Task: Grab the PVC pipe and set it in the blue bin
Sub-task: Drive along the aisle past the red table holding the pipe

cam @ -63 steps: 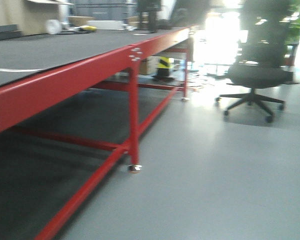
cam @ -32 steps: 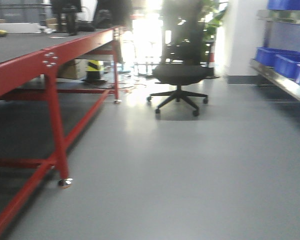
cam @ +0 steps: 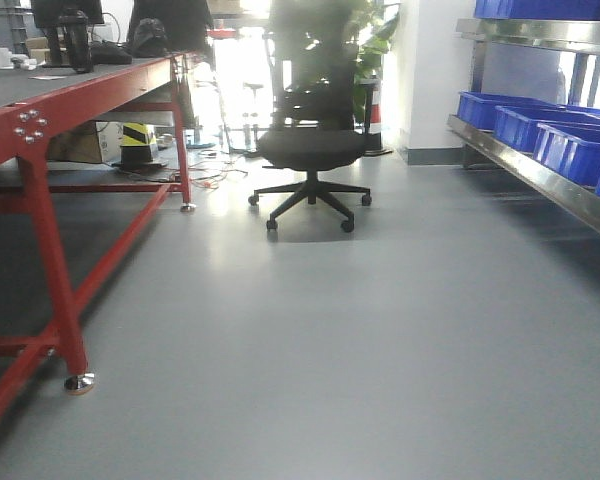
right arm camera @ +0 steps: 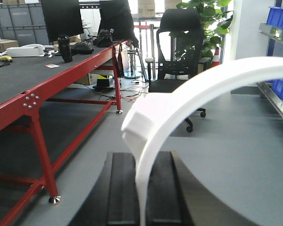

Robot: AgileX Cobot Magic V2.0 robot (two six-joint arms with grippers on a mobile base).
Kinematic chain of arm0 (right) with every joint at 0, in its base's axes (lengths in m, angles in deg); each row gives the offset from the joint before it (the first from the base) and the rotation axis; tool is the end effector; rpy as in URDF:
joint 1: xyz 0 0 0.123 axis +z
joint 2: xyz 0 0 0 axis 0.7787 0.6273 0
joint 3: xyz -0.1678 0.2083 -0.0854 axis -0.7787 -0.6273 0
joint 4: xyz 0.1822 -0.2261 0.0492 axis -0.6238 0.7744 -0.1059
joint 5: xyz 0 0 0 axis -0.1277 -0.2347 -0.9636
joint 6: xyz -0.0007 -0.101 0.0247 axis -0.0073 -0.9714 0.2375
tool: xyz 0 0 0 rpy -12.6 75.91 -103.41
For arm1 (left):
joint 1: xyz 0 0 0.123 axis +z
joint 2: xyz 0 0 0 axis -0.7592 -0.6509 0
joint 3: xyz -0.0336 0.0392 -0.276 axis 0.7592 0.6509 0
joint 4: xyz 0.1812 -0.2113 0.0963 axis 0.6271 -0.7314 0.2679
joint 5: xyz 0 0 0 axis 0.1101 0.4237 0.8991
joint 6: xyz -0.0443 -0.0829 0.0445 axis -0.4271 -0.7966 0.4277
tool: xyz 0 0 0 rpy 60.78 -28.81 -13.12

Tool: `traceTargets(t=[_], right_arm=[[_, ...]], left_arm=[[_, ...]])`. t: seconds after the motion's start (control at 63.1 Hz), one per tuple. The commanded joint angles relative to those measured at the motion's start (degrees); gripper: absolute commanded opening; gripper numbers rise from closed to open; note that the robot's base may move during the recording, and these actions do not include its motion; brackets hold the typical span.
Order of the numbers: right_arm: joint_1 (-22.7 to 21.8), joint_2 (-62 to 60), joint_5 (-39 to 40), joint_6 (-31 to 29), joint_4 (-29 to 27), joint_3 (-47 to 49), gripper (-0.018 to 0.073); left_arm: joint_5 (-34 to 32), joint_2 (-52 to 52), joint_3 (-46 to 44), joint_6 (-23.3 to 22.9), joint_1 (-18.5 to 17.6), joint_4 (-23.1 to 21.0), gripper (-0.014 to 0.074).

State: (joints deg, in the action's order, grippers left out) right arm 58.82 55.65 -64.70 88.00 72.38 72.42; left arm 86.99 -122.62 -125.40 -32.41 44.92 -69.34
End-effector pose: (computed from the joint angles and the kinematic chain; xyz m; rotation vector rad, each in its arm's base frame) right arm 0.1446 0.0222 0.4221 -0.0553 1.6154 0.1925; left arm 0.1719 -0.0137 0.4174 -0.0270 1.6441 -0.1483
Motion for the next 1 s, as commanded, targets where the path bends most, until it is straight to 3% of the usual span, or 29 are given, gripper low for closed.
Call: traceTargets(t=[0.0, 0.983], right_arm=[[-0.01, 0.03, 1.38, -0.27, 0.09, 0.07, -0.0168], [-0.01, 0.03, 1.38, -0.27, 0.09, 0.07, -0.0168]], left_arm=[[-1.69, 0.12, -0.04, -0.11, 0.13, -0.34, -0.0111], [-2.13, 0.12, -0.04, -0.11, 0.13, -0.34, -0.0111]])
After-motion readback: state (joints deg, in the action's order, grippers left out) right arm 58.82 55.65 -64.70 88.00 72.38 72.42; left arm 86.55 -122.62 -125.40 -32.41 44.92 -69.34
